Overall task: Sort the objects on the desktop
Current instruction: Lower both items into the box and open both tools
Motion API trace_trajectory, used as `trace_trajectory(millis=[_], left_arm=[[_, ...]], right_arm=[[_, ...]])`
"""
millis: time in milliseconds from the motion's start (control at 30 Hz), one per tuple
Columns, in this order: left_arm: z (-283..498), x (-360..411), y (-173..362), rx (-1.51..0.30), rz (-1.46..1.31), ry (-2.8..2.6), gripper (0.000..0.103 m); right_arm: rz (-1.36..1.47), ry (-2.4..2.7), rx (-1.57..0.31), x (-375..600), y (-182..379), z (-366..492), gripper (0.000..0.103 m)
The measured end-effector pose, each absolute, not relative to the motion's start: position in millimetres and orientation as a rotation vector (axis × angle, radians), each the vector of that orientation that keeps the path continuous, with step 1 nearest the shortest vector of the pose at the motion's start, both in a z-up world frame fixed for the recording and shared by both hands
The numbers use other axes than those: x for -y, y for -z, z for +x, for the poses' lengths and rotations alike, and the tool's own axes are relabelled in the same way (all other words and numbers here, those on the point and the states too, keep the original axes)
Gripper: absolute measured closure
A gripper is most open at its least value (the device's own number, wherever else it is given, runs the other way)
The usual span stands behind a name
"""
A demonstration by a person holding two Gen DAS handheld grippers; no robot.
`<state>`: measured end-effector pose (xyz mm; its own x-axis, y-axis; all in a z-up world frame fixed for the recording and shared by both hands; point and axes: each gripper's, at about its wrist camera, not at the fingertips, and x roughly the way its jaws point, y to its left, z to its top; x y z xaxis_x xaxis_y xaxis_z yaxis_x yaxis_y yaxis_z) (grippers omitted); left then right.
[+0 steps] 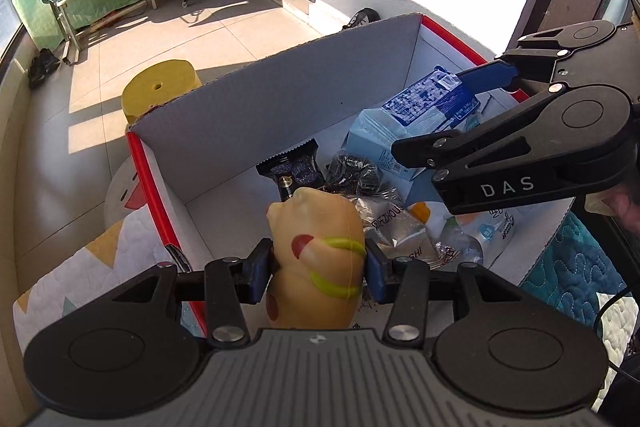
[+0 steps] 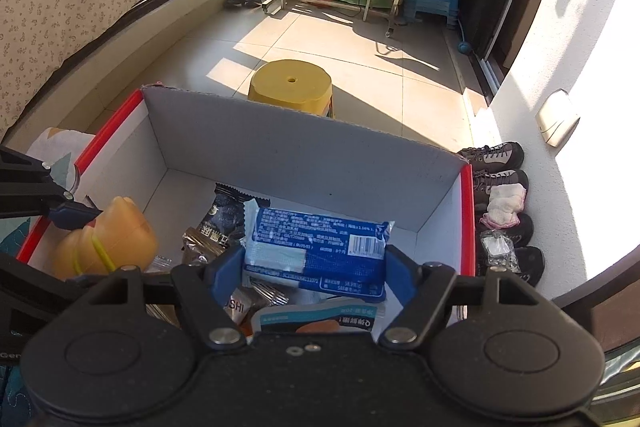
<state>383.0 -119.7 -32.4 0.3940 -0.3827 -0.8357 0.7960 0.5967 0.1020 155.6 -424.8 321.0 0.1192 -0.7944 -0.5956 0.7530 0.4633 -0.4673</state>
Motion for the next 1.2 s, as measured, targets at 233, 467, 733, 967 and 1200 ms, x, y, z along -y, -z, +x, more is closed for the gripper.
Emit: trace_trajectory(millis=[233, 467, 733, 967, 1200], left_arm=[[378.4, 120.1, 29.1, -0.867, 0.536, 0.810, 0.035], [369.4, 118.3, 20.4, -0.859, 0.530, 0.822, 0.034], [351.7, 115.1, -2.3, -0.831, 0.520, 0.827, 0.034], [332.2, 105.8, -31.0, -0.793, 0.499, 0.815, 0.034], [310.5, 95.6, -52.9, -0.761, 0.464, 0.793, 0.034]], right_arm=[[-0.034, 1.122, -0.892, 421.6, -324.6, 152.2, 0.027], [-0.008, 1.135, -0.854, 418.0, -336.3, 144.6, 0.026], [0.011, 1.132, -0.819, 398.8, -354.3, 136.7, 0.026], [0.006, 1.120, -0.793, 367.7, -372.2, 129.8, 0.026], [-0.008, 1.109, -0.779, 333.8, -383.6, 119.4, 0.026]])
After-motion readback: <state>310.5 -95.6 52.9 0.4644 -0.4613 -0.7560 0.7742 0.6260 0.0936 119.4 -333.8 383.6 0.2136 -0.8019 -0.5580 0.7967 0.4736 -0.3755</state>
